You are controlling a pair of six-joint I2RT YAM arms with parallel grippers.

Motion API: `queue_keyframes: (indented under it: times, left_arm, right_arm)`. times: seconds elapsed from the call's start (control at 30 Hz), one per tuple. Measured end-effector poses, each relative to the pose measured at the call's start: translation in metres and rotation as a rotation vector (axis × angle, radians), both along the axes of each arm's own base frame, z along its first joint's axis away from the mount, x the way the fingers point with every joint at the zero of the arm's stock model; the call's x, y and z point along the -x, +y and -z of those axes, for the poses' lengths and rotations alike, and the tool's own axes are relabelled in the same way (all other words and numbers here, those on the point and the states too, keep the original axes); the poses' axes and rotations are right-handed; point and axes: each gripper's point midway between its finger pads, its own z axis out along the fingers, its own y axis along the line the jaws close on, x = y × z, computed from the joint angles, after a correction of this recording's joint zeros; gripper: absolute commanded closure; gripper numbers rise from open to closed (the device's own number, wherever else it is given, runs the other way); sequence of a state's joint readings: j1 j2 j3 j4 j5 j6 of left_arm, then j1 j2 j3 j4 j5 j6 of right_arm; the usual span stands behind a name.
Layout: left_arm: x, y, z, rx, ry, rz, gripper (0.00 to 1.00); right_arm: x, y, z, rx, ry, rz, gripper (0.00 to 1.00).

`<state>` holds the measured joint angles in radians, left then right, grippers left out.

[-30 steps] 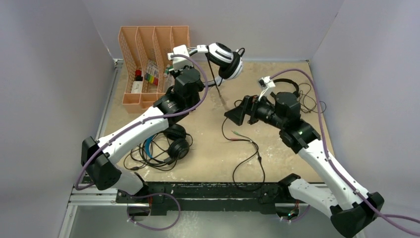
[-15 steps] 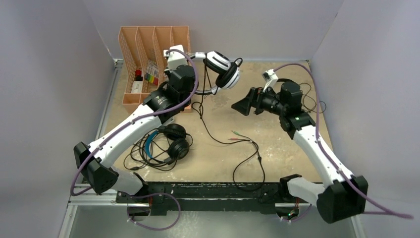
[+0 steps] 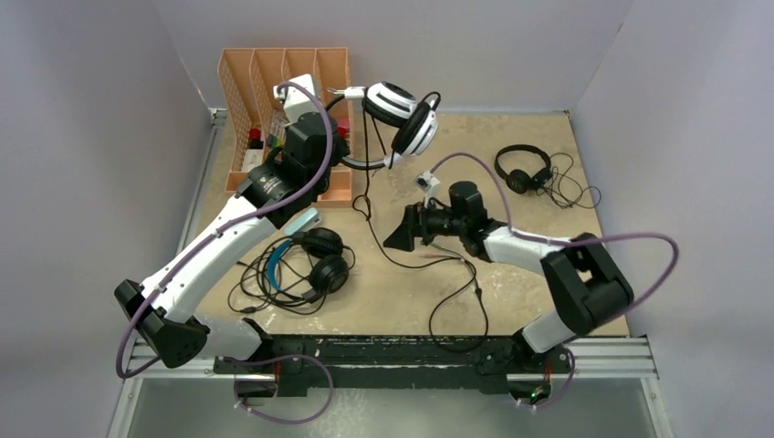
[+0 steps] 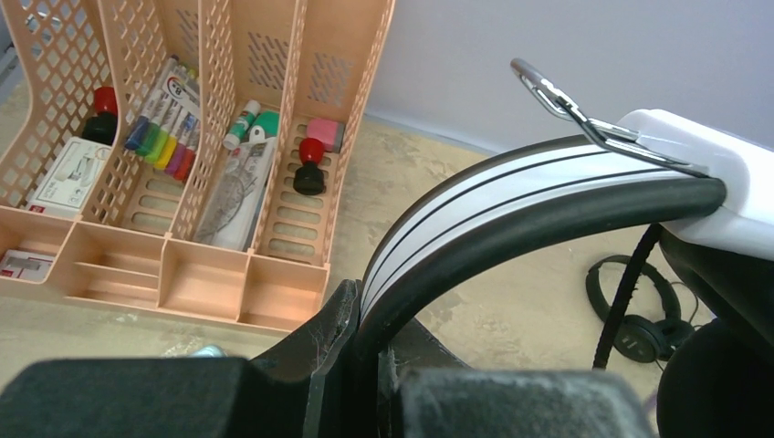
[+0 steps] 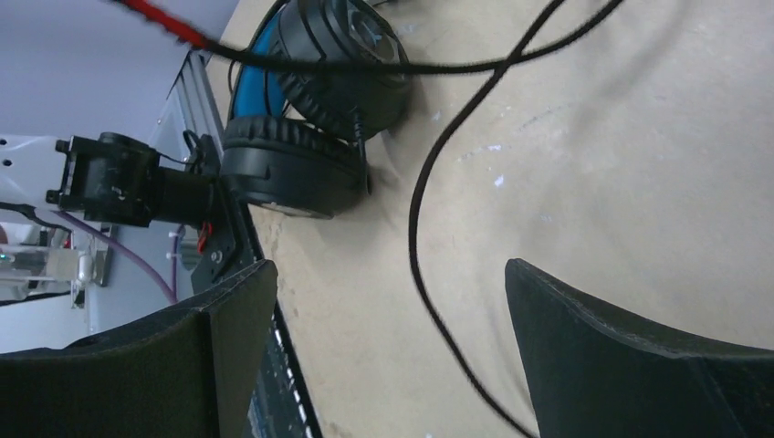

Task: Wrap the headphones
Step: Wrap the headphones cable around the headphones.

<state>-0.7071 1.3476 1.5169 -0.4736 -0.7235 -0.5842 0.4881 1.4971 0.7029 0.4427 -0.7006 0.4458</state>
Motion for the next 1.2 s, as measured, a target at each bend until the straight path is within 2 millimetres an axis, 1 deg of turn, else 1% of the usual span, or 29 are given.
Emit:
queue_keyframes:
  times: [0.07,0.17,0.27,0.33,0.43,0.5,0.53,0.57,0.6,0.63,0.7,0.73,0.77,0.8,0.83,0.9,0.97,1.03,1.07,1.13,1.2]
  left_arm:
    - [0.001,-0.001,0.001,0.004,0.003,0.008,1.0]
    - [0.002,-0.002,0.004,0.0,0.016,0.015,1.0]
    - [0.003,-0.002,0.005,-0.005,0.023,0.018,1.0]
    - [0.003,-0.002,0.005,-0.004,0.024,0.018,1.0]
    - [0.004,-0.001,0.003,-0.002,0.021,0.018,1.0]
    - [0.005,0.0,0.002,0.001,0.017,0.019,1.0]
    - [0.006,0.0,0.0,0.003,0.015,0.019,1.0]
    - [0.006,0.001,-0.001,0.006,0.012,0.019,1.0]
    - [0.007,0.002,-0.003,0.009,0.008,0.018,1.0]
    - [0.008,0.002,-0.005,0.012,0.004,0.018,1.0]
    - [0.009,0.004,-0.011,0.02,-0.008,0.014,1.0]
    - [0.009,0.005,-0.015,0.025,-0.015,0.01,1.0]
    - [0.01,0.007,-0.019,0.029,-0.024,0.003,1.0]
    - [0.011,0.01,-0.024,0.033,-0.035,-0.007,1.0]
    - [0.013,0.014,-0.03,0.035,-0.047,-0.019,1.0]
    - [0.018,0.025,-0.041,0.039,-0.072,-0.047,1.0]
    - [0.026,0.038,-0.055,0.043,-0.101,-0.075,1.0]
    - [0.034,0.05,-0.07,0.05,-0.129,-0.099,1.0]
    - [0.038,0.056,-0.078,0.057,-0.145,-0.112,1.0]
    - [0.045,0.066,-0.092,0.066,-0.171,-0.134,1.0]
    - [0.052,0.076,-0.105,0.073,-0.193,-0.159,1.0]
  right_arm:
    - [0.0,0.016,0.008,-0.023,-0.002,-0.024,0.11]
    - [-0.011,0.027,0.025,-0.042,0.018,-0.018,0.19]
    - [-0.023,0.041,0.041,-0.052,0.049,-0.019,0.22]
    - [-0.027,0.052,0.047,-0.062,0.061,-0.028,0.25]
    - [-0.023,0.068,0.049,-0.083,0.063,-0.054,0.35]
    - [-0.019,0.074,0.05,-0.093,0.071,-0.064,0.44]
    - [-0.017,0.076,0.051,-0.095,0.08,-0.068,0.55]
    - [-0.018,0.078,0.052,-0.096,0.087,-0.067,0.69]
    - [-0.019,0.079,0.054,-0.095,0.096,-0.065,0.88]
    - [-0.02,0.078,0.055,-0.092,0.105,-0.059,1.0]
    - [-0.025,0.073,0.058,-0.073,0.133,-0.032,1.0]
    - [-0.028,0.067,0.059,-0.057,0.151,-0.008,1.0]
    - [-0.033,0.057,0.059,-0.041,0.168,0.025,1.0]
    - [-0.038,0.043,0.055,-0.03,0.18,0.066,1.0]
    - [-0.046,0.023,0.049,-0.018,0.185,0.124,1.0]
    - [-0.062,-0.023,0.037,0.009,0.181,0.254,1.0]
    - [-0.083,-0.079,0.025,0.063,0.163,0.427,1.0]
    - [-0.099,-0.136,0.021,0.148,0.152,0.617,1.0]
    - [-0.101,-0.161,0.024,0.204,0.166,0.7,1.0]
    - [-0.096,-0.196,0.035,0.3,0.218,0.816,1.0]
    - [-0.086,-0.225,0.05,0.381,0.287,0.903,1.0]
